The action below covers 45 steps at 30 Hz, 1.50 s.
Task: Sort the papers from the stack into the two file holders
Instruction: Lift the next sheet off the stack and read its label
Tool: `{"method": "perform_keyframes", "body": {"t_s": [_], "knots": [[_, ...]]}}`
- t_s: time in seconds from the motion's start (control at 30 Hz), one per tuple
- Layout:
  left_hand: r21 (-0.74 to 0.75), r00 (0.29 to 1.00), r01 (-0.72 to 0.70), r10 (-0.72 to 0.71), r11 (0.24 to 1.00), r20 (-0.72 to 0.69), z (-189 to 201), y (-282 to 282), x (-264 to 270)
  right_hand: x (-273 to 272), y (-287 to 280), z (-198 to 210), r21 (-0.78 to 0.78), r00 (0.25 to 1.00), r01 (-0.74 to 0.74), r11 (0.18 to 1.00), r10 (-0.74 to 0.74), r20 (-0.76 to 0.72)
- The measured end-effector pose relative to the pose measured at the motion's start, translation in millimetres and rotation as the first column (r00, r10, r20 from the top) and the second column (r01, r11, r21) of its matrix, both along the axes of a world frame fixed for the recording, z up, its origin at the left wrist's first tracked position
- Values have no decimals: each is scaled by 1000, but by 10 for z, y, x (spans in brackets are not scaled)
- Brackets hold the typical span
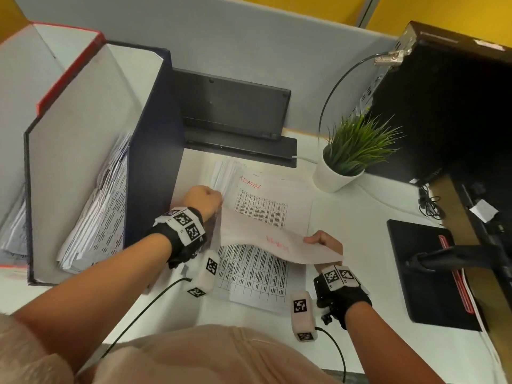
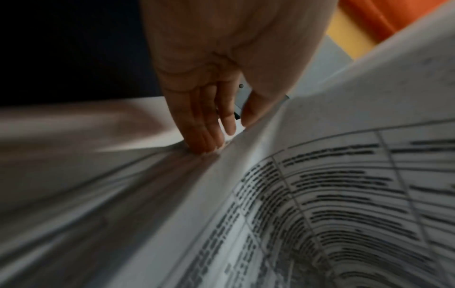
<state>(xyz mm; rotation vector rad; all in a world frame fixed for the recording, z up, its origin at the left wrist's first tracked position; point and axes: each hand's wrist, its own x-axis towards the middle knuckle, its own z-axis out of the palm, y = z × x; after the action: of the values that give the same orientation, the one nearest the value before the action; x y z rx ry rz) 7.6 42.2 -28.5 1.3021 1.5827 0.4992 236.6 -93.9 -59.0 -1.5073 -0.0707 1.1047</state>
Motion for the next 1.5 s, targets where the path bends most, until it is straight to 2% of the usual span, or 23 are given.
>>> {"method": "perform_keyframes", "body": {"t_s": [0.07, 0.1, 0.23, 0.43, 0.57, 0.67, 0.73, 0.77, 0.83, 0.87, 0.9, 0.97, 1.0, 1.03, 1.13, 1.17, 1.23, 1.27, 1.33, 1.4, 1.5], "knots": [[4, 977, 106, -104, 994, -186, -11, 32, -12, -14, -1, -17, -23, 1000, 4, 1000, -4, -12], [0, 963, 136, -132, 991, -235, 3, 41, -7, -23, -1, -27, -14, 1000, -1, 1000, 0, -29], [-13, 925, 195, -188, 981, -330, 53, 49, 33, -39, -7, -29, 16, 999, -13, 1000, 13, -36], [76, 913, 275, -236, 959, -332, -22, 3, 9, -33, 6, -18, 13, 995, 3, 1000, -2, -98], [117, 903, 324, -270, 939, -334, -48, -25, -21, -16, 26, 5, 56, 1000, -28, 998, 27, 16], [295, 924, 301, -201, 907, -324, -57, -103, -39, -17, 23, -5, 66, 1000, -11, 998, 11, 2], [452, 957, 254, -157, 855, -243, -42, -192, -36, -6, 23, -39, 84, 999, 21, 996, -18, -43], [471, 975, 215, -163, 856, -148, -40, -228, -26, 4, 27, -63, 84, 999, 28, 996, -24, -39], [387, 984, 129, -166, 913, 64, -31, -279, -13, 12, 15, -102, 105, 1000, 18, 994, -20, 20], [333, 979, 106, -157, 937, 130, -36, -289, -14, 6, 6, -113, 102, 995, -9, 995, -2, 105], [293, 976, 102, -152, 951, 156, -35, -291, -23, -7, -9, -119, 48, 964, -62, 997, 47, 260], [236, 968, 103, -152, 966, 201, -31, -294, -48, -38, -21, -95, -95, 821, -141, 986, 170, 545], [206, 962, 104, -151, 973, 228, -26, -297, -57, -46, -30, -95, -114, 778, -153, 982, 191, 599], [177, 953, 113, -157, 978, 259, -17, -298, -61, -42, -36, -94, -101, 768, -171, 980, 197, 610], [102, 932, 139, -165, 985, 324, 23, -280, -50, -49, -42, -63, -30, 837, -174, 984, 164, 522], [86, 933, 147, -167, 985, 319, 28, -257, -45, -48, -39, -61, -67, 833, -188, 980, 196, 518], [70, 951, 129, -143, 989, 274, 39, -200, -33, -53, -36, -37, -190, 758, -246, 951, 310, 573], [82, 968, 104, -120, 991, 220, 40, -169, -28, -55, -33, -27, -183, 751, -261, 948, 319, 578], [116, 996, 30, -39, 993, 81, 24, -99, -24, -56, -30, -20, -97, 829, -246, 964, 261, 494], [83, 999, -4, 8, 997, -44, 32, -41, -30, -46, -41, -12, -14, 913, -176, 984, 168, 371], [-45, 979, 24, -32, 999, -203, 20, 52, -43, -64, -38, -31, 51, 987, -51, 997, 42, 156]]}}
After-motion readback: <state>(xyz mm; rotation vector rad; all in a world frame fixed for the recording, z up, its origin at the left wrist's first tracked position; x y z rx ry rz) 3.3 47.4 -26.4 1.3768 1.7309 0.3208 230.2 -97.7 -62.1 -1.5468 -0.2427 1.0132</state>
